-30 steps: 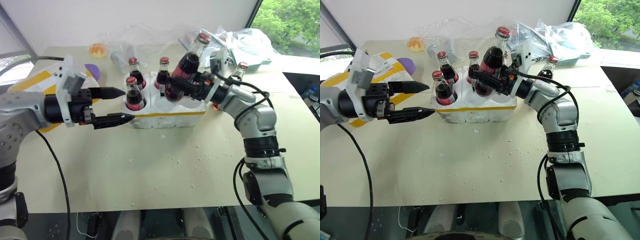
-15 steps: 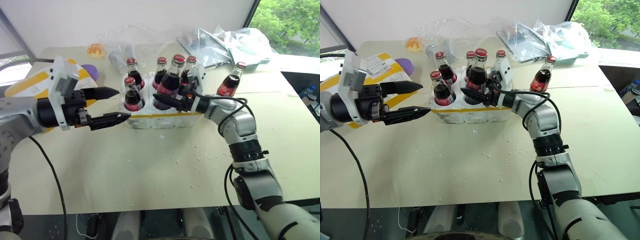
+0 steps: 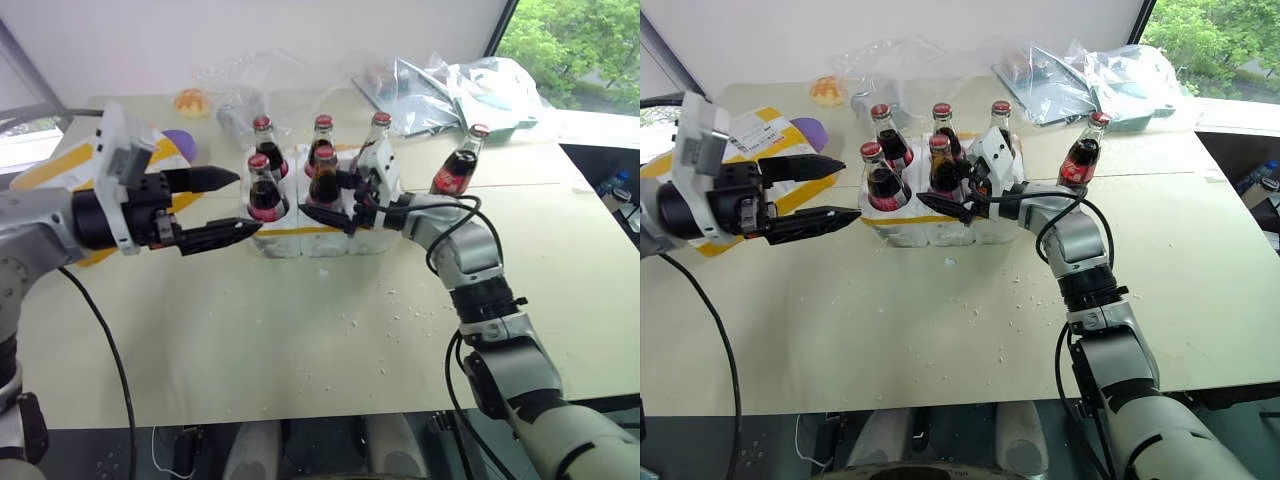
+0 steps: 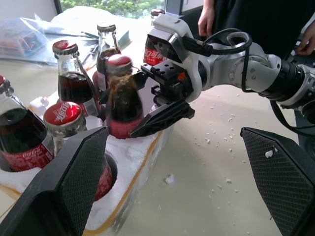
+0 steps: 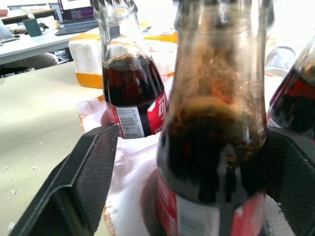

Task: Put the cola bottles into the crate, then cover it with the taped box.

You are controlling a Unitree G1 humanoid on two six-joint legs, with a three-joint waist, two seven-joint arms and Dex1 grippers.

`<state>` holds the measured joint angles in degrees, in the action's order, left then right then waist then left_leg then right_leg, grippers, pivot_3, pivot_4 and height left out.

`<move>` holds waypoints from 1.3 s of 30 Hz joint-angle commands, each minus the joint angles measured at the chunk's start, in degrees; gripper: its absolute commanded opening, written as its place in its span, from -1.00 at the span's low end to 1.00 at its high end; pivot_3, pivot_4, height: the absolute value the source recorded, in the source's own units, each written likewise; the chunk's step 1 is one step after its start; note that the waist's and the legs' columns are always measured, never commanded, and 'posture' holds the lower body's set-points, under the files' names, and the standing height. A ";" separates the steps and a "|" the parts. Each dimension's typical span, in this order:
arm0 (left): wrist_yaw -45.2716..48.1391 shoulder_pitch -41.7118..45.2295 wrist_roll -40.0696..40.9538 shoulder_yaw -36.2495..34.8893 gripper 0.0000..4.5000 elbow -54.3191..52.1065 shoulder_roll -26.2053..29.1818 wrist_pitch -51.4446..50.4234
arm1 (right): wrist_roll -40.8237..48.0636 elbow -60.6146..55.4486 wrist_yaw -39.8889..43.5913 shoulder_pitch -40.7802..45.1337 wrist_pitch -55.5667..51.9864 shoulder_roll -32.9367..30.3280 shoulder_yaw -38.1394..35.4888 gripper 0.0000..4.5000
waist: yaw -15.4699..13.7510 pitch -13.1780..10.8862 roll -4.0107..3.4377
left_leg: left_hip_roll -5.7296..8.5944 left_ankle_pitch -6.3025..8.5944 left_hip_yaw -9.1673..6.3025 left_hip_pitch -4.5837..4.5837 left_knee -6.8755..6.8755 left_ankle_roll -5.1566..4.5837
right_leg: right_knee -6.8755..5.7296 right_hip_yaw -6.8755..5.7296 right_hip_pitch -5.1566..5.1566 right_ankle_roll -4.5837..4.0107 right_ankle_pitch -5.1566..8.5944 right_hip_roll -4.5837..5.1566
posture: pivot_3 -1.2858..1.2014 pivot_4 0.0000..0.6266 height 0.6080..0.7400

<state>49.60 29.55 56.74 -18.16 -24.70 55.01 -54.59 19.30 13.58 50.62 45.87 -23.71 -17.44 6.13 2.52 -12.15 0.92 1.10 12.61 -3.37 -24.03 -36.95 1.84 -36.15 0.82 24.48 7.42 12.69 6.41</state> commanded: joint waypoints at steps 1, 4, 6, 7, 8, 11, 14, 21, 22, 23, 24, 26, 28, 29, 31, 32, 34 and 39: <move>0.39 1.26 -0.31 0.24 1.00 0.40 0.47 1.33 | 4.63 -8.82 -0.47 -1.23 -4.17 -3.39 -5.64 0.99 | -0.25 0.00 0.00 | 0.00 0.00 0.00 -0.01 0.00 0.00 | 0.00 0.00 0.00 0.00 0.00 0.00 | 0.03 -0.52 0.96; 0.61 1.56 -0.21 0.57 1.00 0.73 0.55 1.52 | 9.03 -15.62 -1.97 -4.19 -9.73 -7.07 -10.37 0.99 | -0.84 0.00 0.00 | 0.01 0.00 -0.02 -0.05 -0.02 0.00 | 0.03 0.00 0.00 0.00 0.00 0.01 | 0.03 -0.52 0.96; 0.94 1.63 -0.50 1.06 1.00 1.09 0.45 1.93 | 11.75 -20.53 -3.29 -7.62 -13.48 -9.78 -13.71 0.99 | -0.87 0.01 0.02 | 0.02 0.00 0.00 -0.05 -0.04 0.00 | 0.05 0.00 -0.01 0.00 0.00 0.02 | 0.03 -0.52 0.96; 1.14 1.73 -0.73 1.41 1.00 1.35 0.36 2.17 | 13.16 -23.16 -4.00 -9.62 -15.42 -11.26 -15.64 0.99 | -0.94 0.01 0.02 | 0.02 0.00 0.00 -0.04 -0.03 0.00 | 0.04 0.00 -0.01 0.00 0.00 0.01 | 0.03 -0.52 0.96; 1.29 1.81 -0.90 1.65 1.00 1.53 0.30 2.34 | 14.24 -25.02 -4.63 -10.99 -16.82 -12.28 -16.92 0.99 | -1.24 0.01 0.02 | 0.01 0.00 -0.01 -0.03 -0.02 0.00 | 0.04 -0.01 -0.01 -0.01 0.01 0.01 | 0.03 -0.52 0.96; 2.04 2.71 -1.72 2.98 1.00 2.65 -0.19 3.23 | 16.81 -31.45 -7.83 -19.24 -21.21 -16.08 -23.16 0.99 | -1.44 0.01 0.02 | 0.00 0.00 0.03 -0.02 -0.01 -0.01 | 0.04 0.01 -0.01 -0.02 0.01 0.01 | 0.03 -0.52 0.96; 3.31 3.72 -2.88 4.62 1.00 4.15 -0.69 4.34 | 16.24 -33.79 -11.68 -27.45 -22.38 -18.73 -29.61 0.99 | -1.97 0.03 0.05 | 0.00 0.01 0.01 -0.06 -0.03 -0.01 | 0.09 -0.01 -0.04 -0.08 0.05 0.02 | 0.03 -0.52 0.96; 5.24 5.81 -4.55 6.44 1.00 6.32 -1.34 5.62 | 11.67 -27.34 -20.30 -27.87 -17.91 -18.49 -32.34 0.99 | -1.22 0.03 0.05 | -0.04 0.00 0.15 0.04 -0.11 -0.01 | 0.09 0.09 -0.07 -0.27 0.10 -0.02 | 0.03 -0.52 0.96; 5.36 5.94 -4.70 6.58 1.00 6.37 -1.43 5.66 | 11.28 -26.05 -20.83 -27.11 -17.04 -18.28 -32.04 0.99 | -1.28 0.03 0.05 | -0.04 0.00 0.15 0.04 -0.10 -0.01 | 0.10 0.09 -0.07 -0.26 0.10 -0.02 | 0.03 -0.52 0.96; 5.47 5.97 -4.85 6.68 1.00 6.33 -1.50 5.73 | 11.00 -24.77 -21.18 -26.11 -16.14 -18.00 -31.49 0.99 | -1.33 0.03 0.05 | -0.04 0.00 0.16 0.03 -0.09 -0.01 | 0.11 0.10 -0.07 -0.26 0.10 -0.02 | 0.03 -0.52 0.96; 5.59 6.02 -4.99 6.74 1.00 6.37 -1.54 5.80 | 10.59 -23.54 -21.46 -24.97 -15.42 -17.73 -30.65 0.99 | -1.31 0.03 0.05 | -0.04 0.00 0.15 0.02 -0.08 -0.02 | 0.11 0.10 -0.07 -0.25 0.09 -0.02 | 0.03 -0.52 0.96; 5.78 6.07 -5.22 6.77 1.00 6.44 -1.62 5.85 | 10.11 -22.21 -21.66 -23.82 -14.50 -17.51 -29.66 0.99 | -1.35 0.02 0.04 | -0.03 0.00 0.15 0.00 -0.08 -0.02 | 0.13 0.10 -0.06 -0.23 0.08 -0.02 | 0.03 -0.52 0.96; 5.59 5.97 -5.10 6.42 1.00 6.06 -1.50 5.76 | 8.17 -17.83 -21.43 -21.41 -11.36 -17.02 -27.55 0.99 | -1.38 0.02 0.04 | -0.04 0.00 0.12 0.00 -0.08 -0.02 | 0.13 0.09 -0.07 -0.20 0.07 -0.02 | 0.03 -0.52 0.96; 5.34 5.83 -4.93 6.07 1.00 5.77 -1.32 5.57 | 7.42 -15.06 -21.45 -19.64 -9.80 -16.58 -26.64 0.99 | -1.37 0.02 0.04 | -0.03 0.00 0.13 0.00 -0.08 -0.02 | 0.13 0.09 -0.07 -0.21 0.07 -0.02 | 0.03 -0.52 0.96; 4.95 5.38 -4.64 5.40 1.00 5.19 -0.92 5.21 | 6.09 -10.02 -21.51 -16.29 -7.28 -15.83 -25.05 0.99 | -1.32 0.03 0.05 | -0.03 0.00 0.14 0.00 -0.09 -0.02 | 0.14 0.09 -0.07 -0.21 0.07 -0.02 | 0.03 -0.52 0.96; 4.76 5.14 -4.59 5.14 1.00 4.89 -0.67 5.06 | 5.51 -7.84 -21.46 -14.72 -6.34 -15.48 -24.30 0.99 | -1.31 0.03 0.05 | -0.03 0.00 0.14 0.00 -0.09 -0.02 | 0.14 0.09 -0.07 -0.21 0.07 -0.02 | 0.03 -0.52 0.96; 4.38 4.86 -4.39 4.63 1.00 4.33 -0.27 4.79 | 4.40 -4.16 -21.16 -12.27 -4.73 -15.04 -23.07 0.99 | -1.33 0.02 0.04 | -0.03 0.00 0.13 0.00 -0.06 -0.02 | 0.13 0.09 -0.07 -0.18 0.06 -0.02 | 0.03 -0.52 0.96; 2.98 4.30 -3.01 2.78 1.00 2.94 0.22 3.29 | 1.40 7.24 -19.85 -7.22 1.01 -14.32 -20.77 0.99 | -1.33 0.02 0.04 | -0.02 0.00 0.12 -0.01 -0.06 -0.02 | 0.14 0.08 -0.06 -0.05 -0.02 -0.02 | 0.03 -0.52 0.96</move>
<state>52.97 33.74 52.68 -12.92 -19.72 54.22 -51.07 21.44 19.19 30.24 37.01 -25.37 -32.02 -14.58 1.19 -12.14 0.95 1.08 12.61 -3.24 -24.04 -37.00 1.82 -36.01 0.90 24.41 7.38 12.67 6.40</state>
